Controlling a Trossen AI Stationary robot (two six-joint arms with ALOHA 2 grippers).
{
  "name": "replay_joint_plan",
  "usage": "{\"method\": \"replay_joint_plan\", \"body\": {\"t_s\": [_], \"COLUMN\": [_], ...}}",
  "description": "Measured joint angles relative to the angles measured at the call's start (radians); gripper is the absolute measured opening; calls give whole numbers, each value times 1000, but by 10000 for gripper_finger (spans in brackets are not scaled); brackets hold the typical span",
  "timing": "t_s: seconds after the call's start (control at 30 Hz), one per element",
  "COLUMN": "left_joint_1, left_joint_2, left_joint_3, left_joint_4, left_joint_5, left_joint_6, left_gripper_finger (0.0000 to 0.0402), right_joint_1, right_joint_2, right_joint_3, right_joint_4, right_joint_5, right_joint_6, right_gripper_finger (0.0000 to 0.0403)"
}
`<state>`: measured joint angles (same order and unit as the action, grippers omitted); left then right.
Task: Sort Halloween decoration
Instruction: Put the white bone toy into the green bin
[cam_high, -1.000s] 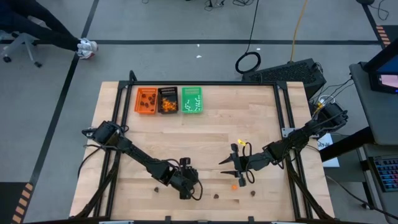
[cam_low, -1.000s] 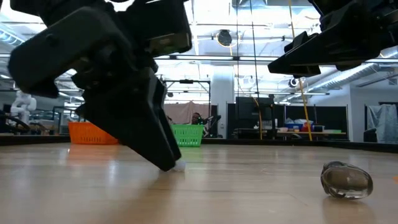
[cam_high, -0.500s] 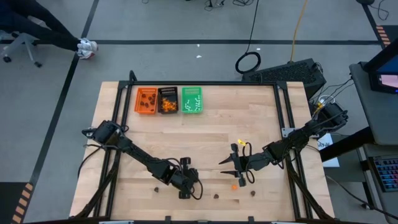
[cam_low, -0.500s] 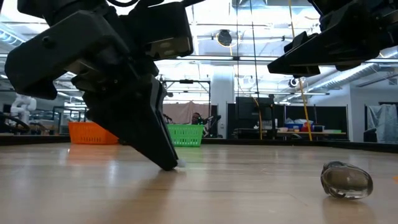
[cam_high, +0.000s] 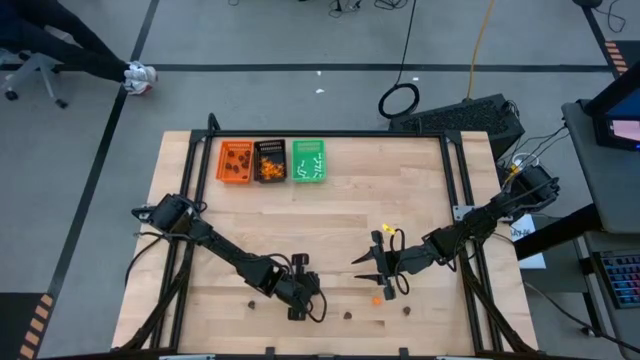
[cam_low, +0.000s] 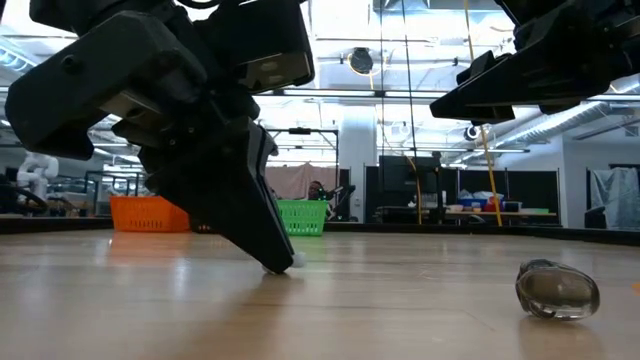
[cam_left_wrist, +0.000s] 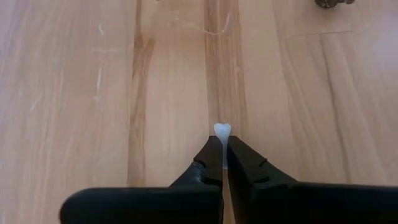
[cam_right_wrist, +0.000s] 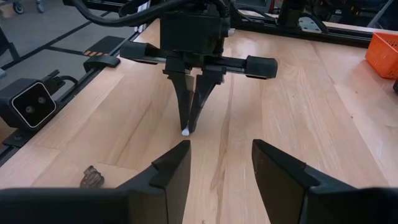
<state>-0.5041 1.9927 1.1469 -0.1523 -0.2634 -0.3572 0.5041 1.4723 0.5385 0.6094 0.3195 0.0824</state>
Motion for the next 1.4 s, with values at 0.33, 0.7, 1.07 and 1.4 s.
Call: {"method": "replay_joint_plan", "body": {"t_s": [0.33,0.7,1.07,1.4], "left_joint_1": [0,0,-8,-39], "left_joint_2": [-7,-105,-272,-343], "left_joint_3": [-1,-2,0,-20], "left_joint_4": [7,-5,-167,-228], "left_joint_5": [-13,-76,-119,-177], "left_joint_6": [1,130,163,90], "left_gripper_finger": [0,2,1,0], "right_joint_1": [0,0,0,0], "right_joint_2": [0,0,0,0], "right_joint_3": [0,0,0,0], "right_joint_4": [0,0,0,0], "right_joint_5": [2,2,1,1], "right_joint_6": [-1,0,2,10], "right_gripper_finger": [155,155,155,155]}}
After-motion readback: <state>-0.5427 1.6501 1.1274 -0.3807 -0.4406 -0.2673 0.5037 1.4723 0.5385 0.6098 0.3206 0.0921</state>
